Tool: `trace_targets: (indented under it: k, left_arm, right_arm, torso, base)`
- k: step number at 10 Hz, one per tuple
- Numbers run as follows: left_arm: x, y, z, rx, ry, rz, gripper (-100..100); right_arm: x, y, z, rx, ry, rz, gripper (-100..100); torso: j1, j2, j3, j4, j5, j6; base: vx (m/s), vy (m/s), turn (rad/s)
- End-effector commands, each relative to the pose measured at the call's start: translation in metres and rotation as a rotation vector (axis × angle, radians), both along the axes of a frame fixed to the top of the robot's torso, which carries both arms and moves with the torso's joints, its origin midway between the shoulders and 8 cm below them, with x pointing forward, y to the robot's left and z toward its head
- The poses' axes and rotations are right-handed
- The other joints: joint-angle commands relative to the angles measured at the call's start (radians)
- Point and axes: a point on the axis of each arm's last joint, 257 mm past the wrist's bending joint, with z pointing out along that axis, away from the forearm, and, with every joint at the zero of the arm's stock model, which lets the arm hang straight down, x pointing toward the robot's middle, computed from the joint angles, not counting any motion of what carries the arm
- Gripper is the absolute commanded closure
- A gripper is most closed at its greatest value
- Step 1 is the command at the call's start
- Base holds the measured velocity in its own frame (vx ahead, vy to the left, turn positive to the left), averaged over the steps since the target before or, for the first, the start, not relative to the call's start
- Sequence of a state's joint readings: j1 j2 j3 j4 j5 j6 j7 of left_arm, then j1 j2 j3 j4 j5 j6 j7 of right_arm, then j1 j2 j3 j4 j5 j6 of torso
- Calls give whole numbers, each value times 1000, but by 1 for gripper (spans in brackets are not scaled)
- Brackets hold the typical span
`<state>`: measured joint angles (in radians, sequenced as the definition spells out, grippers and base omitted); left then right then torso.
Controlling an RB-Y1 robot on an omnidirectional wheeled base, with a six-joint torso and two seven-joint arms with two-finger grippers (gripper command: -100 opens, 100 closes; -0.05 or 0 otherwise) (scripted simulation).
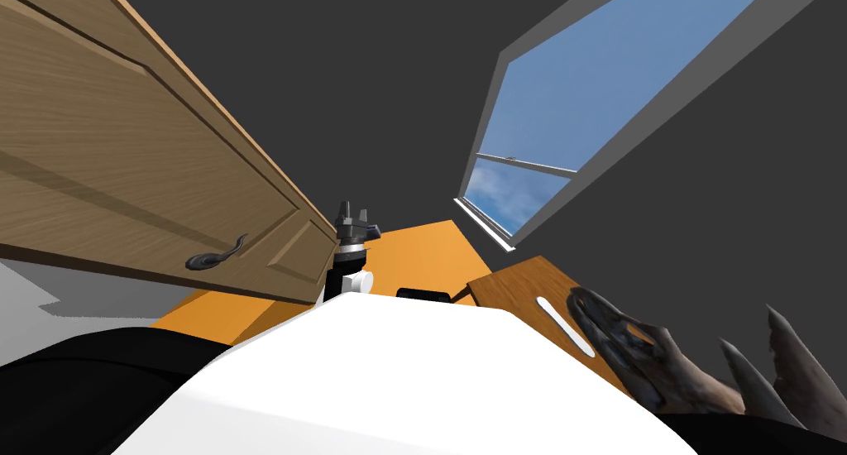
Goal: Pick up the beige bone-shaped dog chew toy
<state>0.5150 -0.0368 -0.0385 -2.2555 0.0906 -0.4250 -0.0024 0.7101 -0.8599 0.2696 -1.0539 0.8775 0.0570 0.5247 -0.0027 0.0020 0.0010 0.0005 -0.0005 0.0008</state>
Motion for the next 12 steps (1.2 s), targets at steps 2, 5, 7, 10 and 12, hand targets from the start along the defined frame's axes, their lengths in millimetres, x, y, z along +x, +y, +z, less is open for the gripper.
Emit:
trace_targets:
  k: [2,5,7,10,12]
  left_arm:
    - [0,0,0,0,0,0,0]
    - [0,0,0,0,0,0,0]
    - [0,0,0,0,0,0,0]
    - [0,0,0,0,0,0,0]
    - [0,0,0,0,0,0,0]
  right_arm:
    - [0,4,-6,0,0,-6,-100]
    - [0,4,-6,0,1,-6,100]
    - [0,4,-6,-1,0,-6,100]
    - [-1,-8,10,-1,1,13,100]
    - [-2,-6,7,-3,2,9,0]
  torso:
    - [-1,0,0,0,0,0]
    - [4,-1,-1,0,1,0]
    - [4,-1,-1,0,1,0]
    - [8,-1,-1,-1,2,1]
    - [9,-1,-1,0,2,0]
  base:
    - [-8,-60,35]
    - [0,-2,0]
    - [0,0,0]
    - [12,50,-69]
    - [3,25,-13]
